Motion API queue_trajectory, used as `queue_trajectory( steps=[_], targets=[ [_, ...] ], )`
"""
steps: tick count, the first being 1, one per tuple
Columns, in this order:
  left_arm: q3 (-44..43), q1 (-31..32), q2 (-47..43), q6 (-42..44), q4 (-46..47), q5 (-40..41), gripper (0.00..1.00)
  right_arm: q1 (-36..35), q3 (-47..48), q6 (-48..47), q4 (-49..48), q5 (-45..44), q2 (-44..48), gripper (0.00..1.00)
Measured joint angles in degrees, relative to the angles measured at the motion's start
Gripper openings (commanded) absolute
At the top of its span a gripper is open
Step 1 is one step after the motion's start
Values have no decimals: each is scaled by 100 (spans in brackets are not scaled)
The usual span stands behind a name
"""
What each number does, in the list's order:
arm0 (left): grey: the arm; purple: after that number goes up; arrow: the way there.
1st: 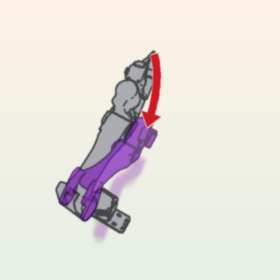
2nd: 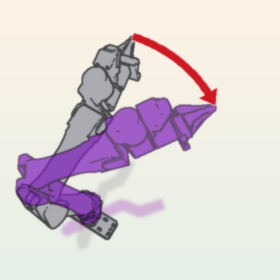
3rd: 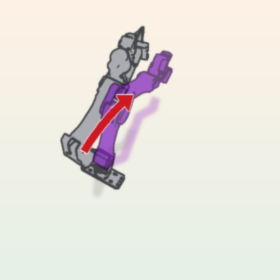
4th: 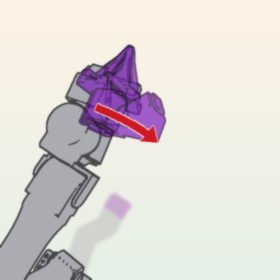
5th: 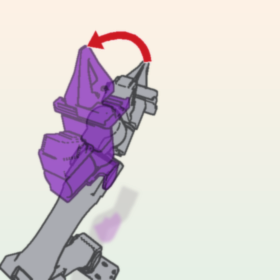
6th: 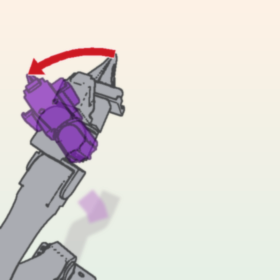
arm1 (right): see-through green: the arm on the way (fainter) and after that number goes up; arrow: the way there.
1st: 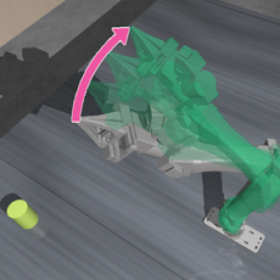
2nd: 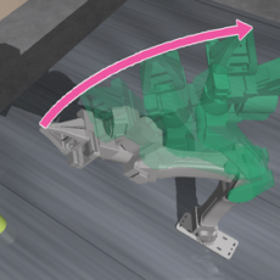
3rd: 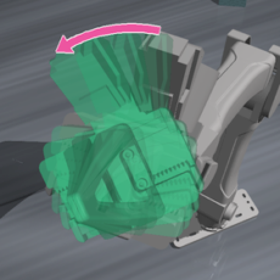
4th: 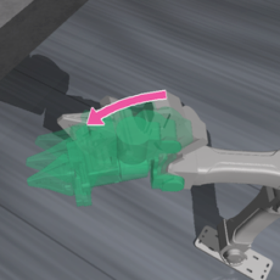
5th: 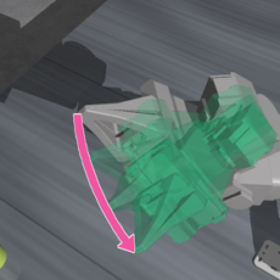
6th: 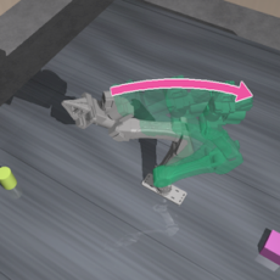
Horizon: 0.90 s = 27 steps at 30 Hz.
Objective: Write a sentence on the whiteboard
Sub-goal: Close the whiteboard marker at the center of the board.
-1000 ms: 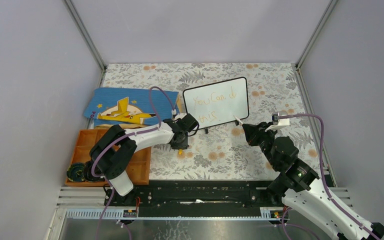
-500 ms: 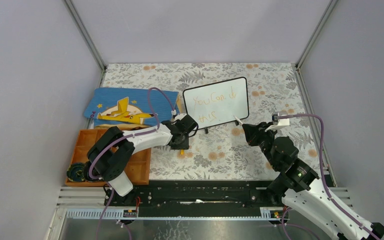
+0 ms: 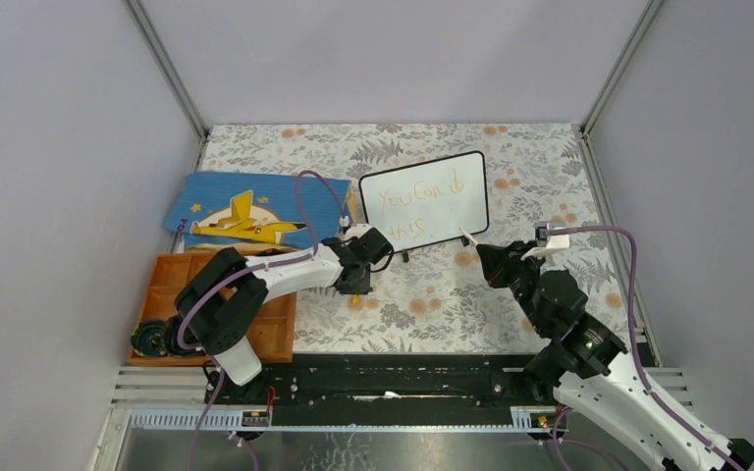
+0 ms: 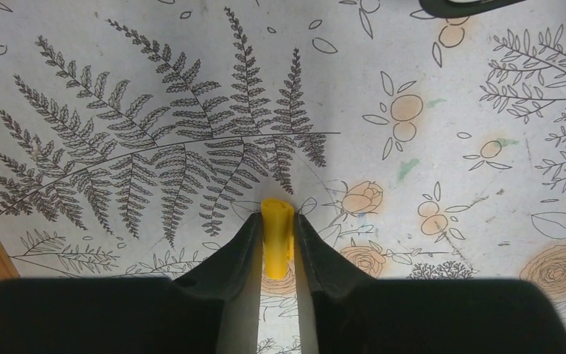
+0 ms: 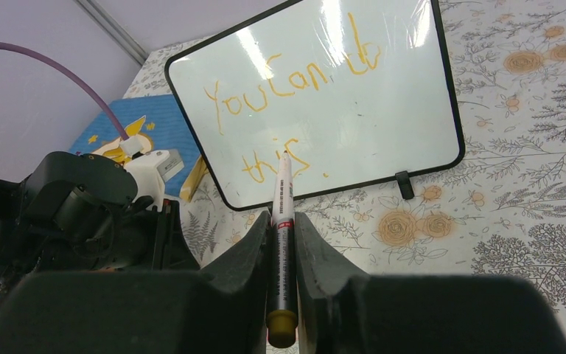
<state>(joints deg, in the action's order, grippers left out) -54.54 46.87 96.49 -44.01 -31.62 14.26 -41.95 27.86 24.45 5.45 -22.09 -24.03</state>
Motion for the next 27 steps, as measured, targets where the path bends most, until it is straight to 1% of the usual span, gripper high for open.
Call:
queue_trajectory(
  steps=[2,4,5,14,21,23,27],
  targets=[
    [0,7,0,-4,0,2,13,0,-11,0,0,0,4,0],
    [0,13,0,-13,2,0,1,0,-26,0,0,2,4,0],
    [-2,20,0,-22,2,7,0,0,-39,0,0,2,4,0],
    [0,33,-44,-63,-2,20,0,0,-50,0,11,2,7,0],
    [22,28,-179,-149,-103,-142,0,0,-50,0,13,2,9,0],
    [24,2,-343,-157,-205,-166,0,0,-50,-2,15,2,9,0],
    [-61,-127,-988,-157,-378,-166,0,0,-48,-26,13,4,-2,0]
  ],
)
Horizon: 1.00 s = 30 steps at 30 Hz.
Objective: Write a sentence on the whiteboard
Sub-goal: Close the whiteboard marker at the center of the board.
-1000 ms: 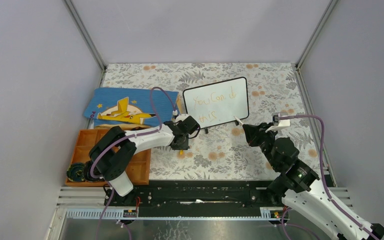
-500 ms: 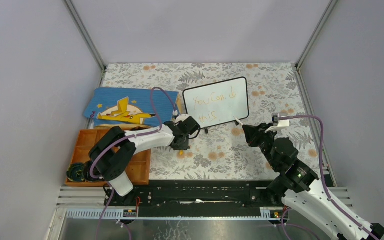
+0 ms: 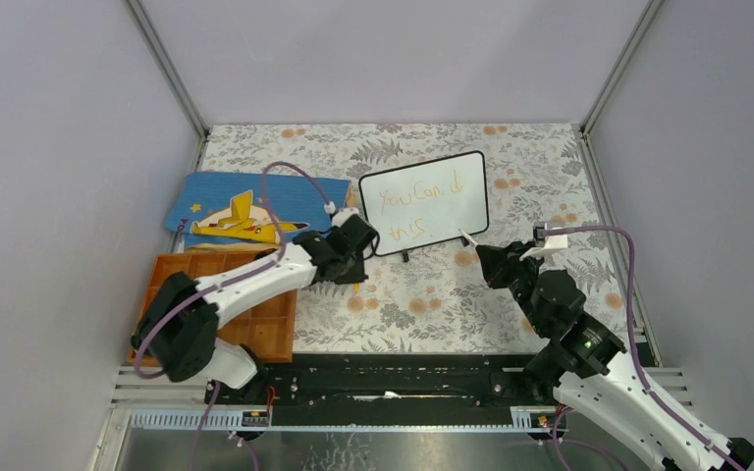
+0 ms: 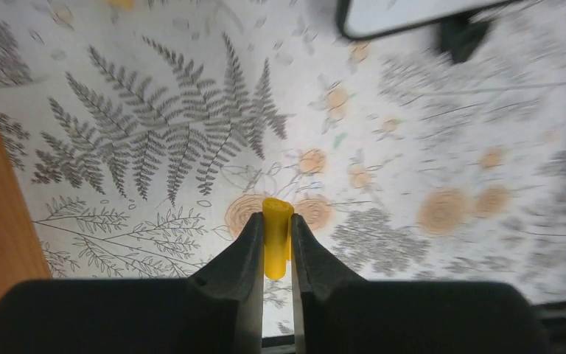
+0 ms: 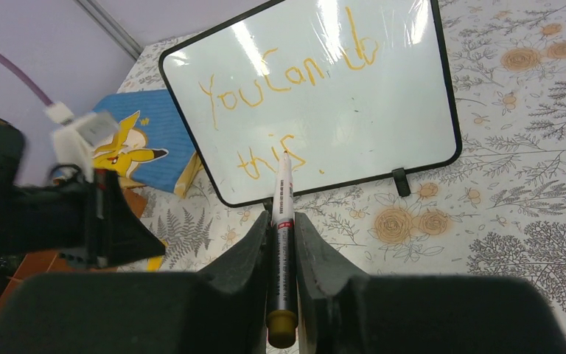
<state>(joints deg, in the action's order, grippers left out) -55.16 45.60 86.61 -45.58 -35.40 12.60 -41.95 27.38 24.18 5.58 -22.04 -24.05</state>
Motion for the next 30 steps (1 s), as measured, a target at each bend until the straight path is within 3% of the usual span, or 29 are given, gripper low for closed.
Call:
queue_trajectory(
  steps=[8,21,30],
  targets=[
    [-313,-623,-1840,199,407,-72,0,0,273,-372,-391,66,-313,0],
    [-57,-1635,-3051,391,3292,-1491,0,-46,1565,-970,-2503,929,-2173,0],
    [262,-1961,-3515,-280,5141,-2124,0,-1784,1888,-2793,-4721,444,-3112,0]
  ],
)
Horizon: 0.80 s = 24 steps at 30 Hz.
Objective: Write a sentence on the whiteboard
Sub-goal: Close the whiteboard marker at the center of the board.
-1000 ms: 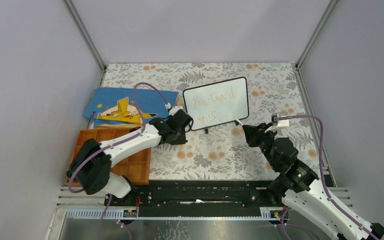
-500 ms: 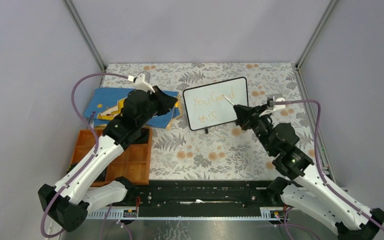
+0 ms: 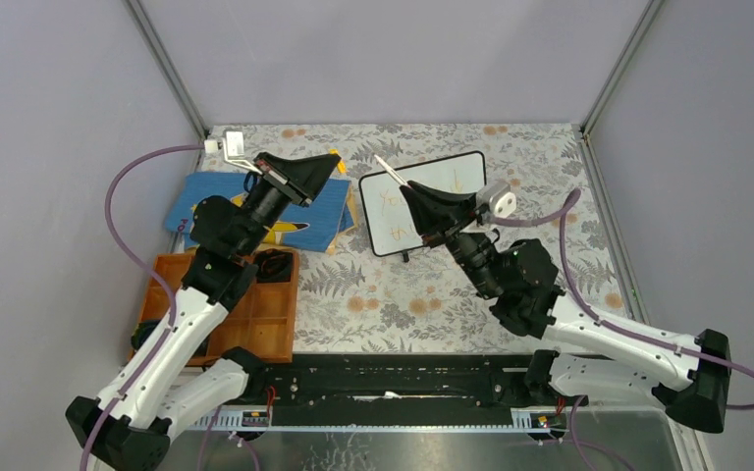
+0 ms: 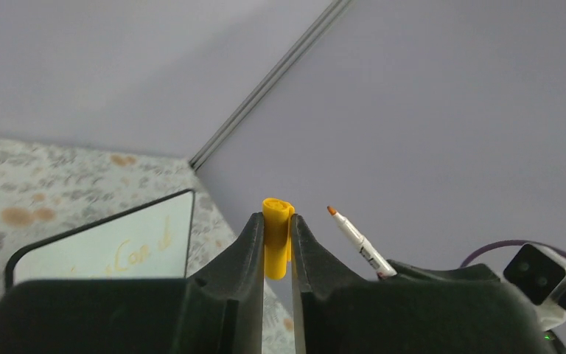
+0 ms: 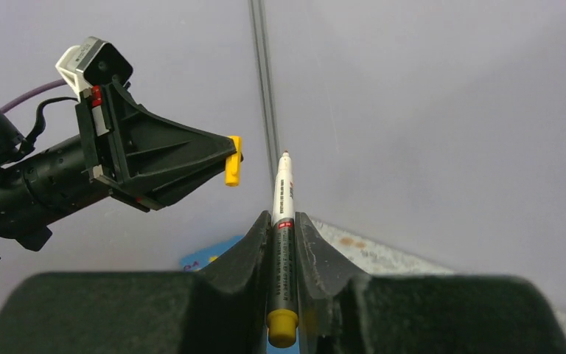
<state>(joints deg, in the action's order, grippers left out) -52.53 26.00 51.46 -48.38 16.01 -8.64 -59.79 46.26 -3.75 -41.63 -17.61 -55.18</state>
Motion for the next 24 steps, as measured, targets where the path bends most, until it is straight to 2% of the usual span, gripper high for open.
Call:
queue_trajectory(
  steps=[7,16,20,24],
  targets=[
    [-20,-39,-245,-411,673,-28,0,-1032,17,-1615,-1408,-426,-326,0],
    [-103,-57,-483,-592,1093,4,0,-1829,-208,-3447,-3147,-1069,-857,0],
    [-103,-57,-505,-667,1137,2,0,-1932,-463,-3692,-3287,-1191,-992,0],
    [-103,-57,-527,-750,1139,2,0,-1937,-538,-3486,-3241,-1185,-887,0]
  ],
)
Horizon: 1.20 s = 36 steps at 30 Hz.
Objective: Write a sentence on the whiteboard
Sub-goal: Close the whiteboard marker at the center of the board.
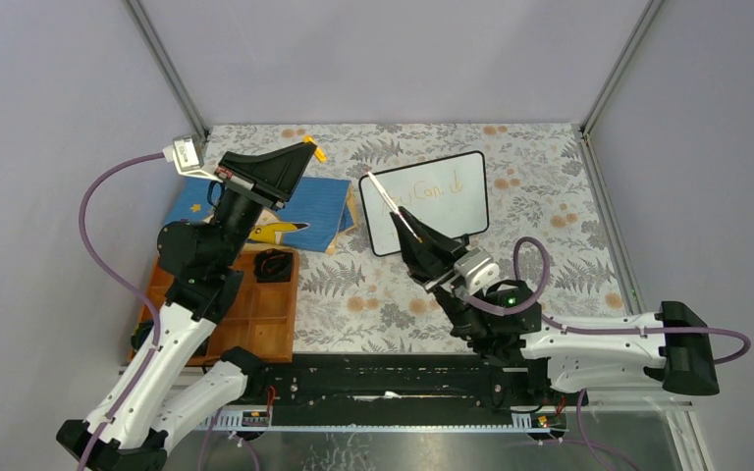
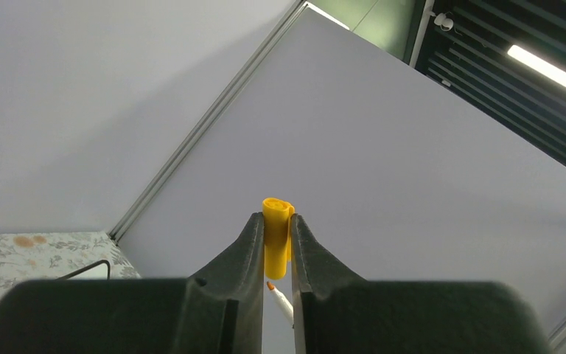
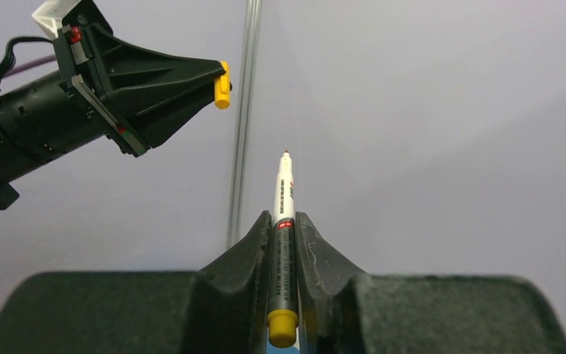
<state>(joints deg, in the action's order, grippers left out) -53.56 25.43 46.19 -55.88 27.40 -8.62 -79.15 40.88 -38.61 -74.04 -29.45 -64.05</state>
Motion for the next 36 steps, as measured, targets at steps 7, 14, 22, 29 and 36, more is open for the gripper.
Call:
queue_trajectory(
  steps=[7,14,22,29,36],
  targets=[
    [0,0,-28,-245,63,-22,0,0,-278,468,-9,4,435,0],
    [9,0,48,-564,260,-48,0,-4,-236,715,-22,83,348,0],
    [103,0,120,-857,407,-129,0,-4,133,1008,-15,435,11,0],
    [173,-4,181,-1036,531,-164,0,-4,468,1163,-7,675,-221,0],
    [195,-4,181,-1126,610,-173,0,-4,509,1231,2,706,-289,0]
  ],
)
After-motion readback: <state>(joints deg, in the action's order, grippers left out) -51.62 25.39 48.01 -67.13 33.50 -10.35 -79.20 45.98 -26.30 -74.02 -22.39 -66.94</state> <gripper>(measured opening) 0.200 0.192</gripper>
